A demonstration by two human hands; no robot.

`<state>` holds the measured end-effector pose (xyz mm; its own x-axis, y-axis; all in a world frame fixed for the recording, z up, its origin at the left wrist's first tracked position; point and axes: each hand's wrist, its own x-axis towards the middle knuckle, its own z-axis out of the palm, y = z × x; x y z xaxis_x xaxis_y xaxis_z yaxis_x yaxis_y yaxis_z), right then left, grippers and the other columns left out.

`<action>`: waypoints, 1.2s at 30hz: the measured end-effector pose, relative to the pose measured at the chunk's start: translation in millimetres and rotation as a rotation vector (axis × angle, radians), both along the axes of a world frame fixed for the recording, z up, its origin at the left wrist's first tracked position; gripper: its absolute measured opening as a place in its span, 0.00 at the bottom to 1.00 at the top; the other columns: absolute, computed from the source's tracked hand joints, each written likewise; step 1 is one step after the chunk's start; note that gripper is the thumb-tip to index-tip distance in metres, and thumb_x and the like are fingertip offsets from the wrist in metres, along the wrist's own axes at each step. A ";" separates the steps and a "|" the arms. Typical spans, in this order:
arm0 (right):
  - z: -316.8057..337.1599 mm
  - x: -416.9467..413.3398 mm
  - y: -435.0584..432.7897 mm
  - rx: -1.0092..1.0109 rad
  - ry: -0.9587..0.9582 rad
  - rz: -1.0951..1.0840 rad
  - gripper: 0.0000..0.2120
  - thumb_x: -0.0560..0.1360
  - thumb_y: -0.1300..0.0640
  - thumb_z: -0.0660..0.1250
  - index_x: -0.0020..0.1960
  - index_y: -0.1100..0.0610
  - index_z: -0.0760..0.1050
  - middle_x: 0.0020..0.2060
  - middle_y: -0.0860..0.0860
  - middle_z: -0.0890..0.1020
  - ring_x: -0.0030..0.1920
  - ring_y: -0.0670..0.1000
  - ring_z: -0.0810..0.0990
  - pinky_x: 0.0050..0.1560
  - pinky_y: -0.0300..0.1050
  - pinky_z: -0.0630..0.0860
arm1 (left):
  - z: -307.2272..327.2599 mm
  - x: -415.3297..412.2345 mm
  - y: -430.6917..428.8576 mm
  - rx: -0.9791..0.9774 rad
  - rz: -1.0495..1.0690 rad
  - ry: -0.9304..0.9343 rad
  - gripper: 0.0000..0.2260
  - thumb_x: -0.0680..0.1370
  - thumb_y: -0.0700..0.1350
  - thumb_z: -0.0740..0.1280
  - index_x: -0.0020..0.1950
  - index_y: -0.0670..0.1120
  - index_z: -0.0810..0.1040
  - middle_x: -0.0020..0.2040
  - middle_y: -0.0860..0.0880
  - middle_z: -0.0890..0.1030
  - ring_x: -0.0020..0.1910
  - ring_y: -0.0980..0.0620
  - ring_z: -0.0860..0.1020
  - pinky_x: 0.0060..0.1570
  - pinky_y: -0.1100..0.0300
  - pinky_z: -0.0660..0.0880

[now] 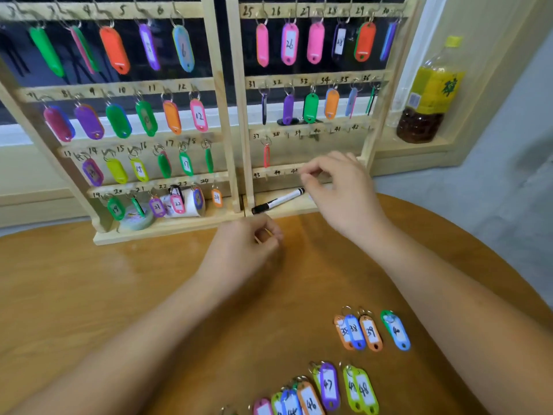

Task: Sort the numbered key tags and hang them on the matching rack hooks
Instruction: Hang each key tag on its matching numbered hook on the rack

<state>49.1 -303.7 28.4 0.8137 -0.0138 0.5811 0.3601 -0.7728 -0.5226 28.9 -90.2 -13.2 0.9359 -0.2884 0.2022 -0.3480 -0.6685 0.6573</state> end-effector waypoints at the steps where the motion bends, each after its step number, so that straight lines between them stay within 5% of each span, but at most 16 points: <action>1: -7.0 -13.7 -6.8 -0.007 0.019 0.013 0.05 0.79 0.57 0.71 0.50 0.48 0.85 0.44 0.43 0.80 0.52 0.50 0.75 0.57 0.46 0.69 | -4.8 -9.6 -3.1 0.014 -0.036 0.020 0.03 0.78 0.48 0.73 0.45 0.56 0.84 0.37 0.58 0.83 0.38 0.59 0.80 0.40 0.67 0.73; 7: -38.4 -88.7 -46.4 -0.112 0.218 0.044 0.06 0.79 0.54 0.73 0.51 0.43 0.84 0.47 0.38 0.80 0.55 0.41 0.74 0.59 0.40 0.65 | -26.0 -48.3 -21.2 0.039 -0.260 0.110 0.03 0.77 0.47 0.75 0.50 0.55 0.86 0.41 0.60 0.85 0.43 0.61 0.82 0.44 0.71 0.73; 13: -55.2 -124.1 -68.4 -0.130 0.456 0.140 0.03 0.77 0.48 0.74 0.48 0.40 0.83 0.47 0.36 0.80 0.57 0.41 0.76 0.59 0.40 0.65 | -39.0 -61.6 -42.3 0.075 -0.348 0.127 0.09 0.76 0.52 0.77 0.55 0.55 0.85 0.46 0.58 0.83 0.46 0.59 0.81 0.49 0.61 0.77; 18: -69.4 -131.9 -74.8 -0.189 0.607 0.165 0.04 0.76 0.45 0.75 0.49 0.39 0.81 0.50 0.36 0.79 0.60 0.39 0.72 0.65 0.44 0.62 | -44.4 -68.6 -51.6 0.128 -0.385 0.132 0.16 0.72 0.57 0.81 0.57 0.57 0.83 0.48 0.58 0.78 0.47 0.63 0.77 0.45 0.71 0.70; 36: -81.6 -132.9 -61.6 -0.240 0.553 0.139 0.04 0.78 0.46 0.71 0.46 0.41 0.77 0.47 0.38 0.77 0.56 0.42 0.71 0.64 0.51 0.66 | -50.4 -61.7 -52.0 0.096 -0.350 0.134 0.03 0.77 0.53 0.78 0.47 0.57 0.85 0.43 0.58 0.83 0.46 0.56 0.79 0.46 0.63 0.74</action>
